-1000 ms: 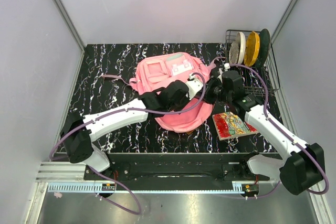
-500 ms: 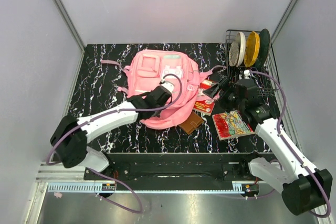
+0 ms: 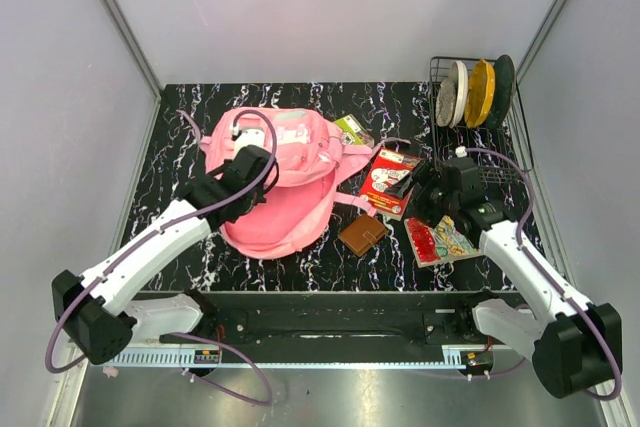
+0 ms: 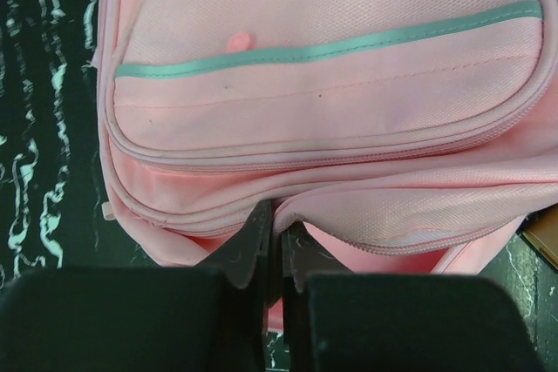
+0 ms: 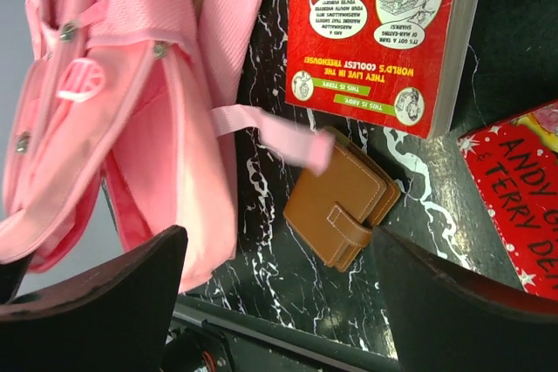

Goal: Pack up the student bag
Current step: Place the student bag at the center of the board, then pick up the book from the center of the board.

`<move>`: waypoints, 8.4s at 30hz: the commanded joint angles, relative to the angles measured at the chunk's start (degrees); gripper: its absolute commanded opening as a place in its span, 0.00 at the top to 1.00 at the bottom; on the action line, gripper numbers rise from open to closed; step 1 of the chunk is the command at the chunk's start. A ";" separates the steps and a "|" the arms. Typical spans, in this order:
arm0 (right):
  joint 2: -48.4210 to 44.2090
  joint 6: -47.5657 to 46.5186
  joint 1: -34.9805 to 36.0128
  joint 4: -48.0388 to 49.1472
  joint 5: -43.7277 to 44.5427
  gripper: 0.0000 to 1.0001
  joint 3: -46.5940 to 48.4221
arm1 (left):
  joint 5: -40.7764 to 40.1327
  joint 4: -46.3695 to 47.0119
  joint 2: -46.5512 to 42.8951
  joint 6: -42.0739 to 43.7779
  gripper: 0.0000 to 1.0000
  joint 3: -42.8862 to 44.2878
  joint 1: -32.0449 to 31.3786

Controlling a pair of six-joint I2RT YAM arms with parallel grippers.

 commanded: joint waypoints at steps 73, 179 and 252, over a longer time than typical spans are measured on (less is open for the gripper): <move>-19.73 29.71 -14.29 -30.68 24.63 0.01 -15.97 | 68.35 45.41 68.77 8.72 0.01 43.19 -14.63; -22.54 -19.95 -14.38 2.20 -32.68 1.00 -2.52 | 71.34 54.90 35.11 0.54 0.15 17.35 -4.88; 0.04 23.11 10.32 61.26 -5.08 0.04 -16.41 | 41.99 80.83 7.86 -39.70 1.00 -8.14 6.72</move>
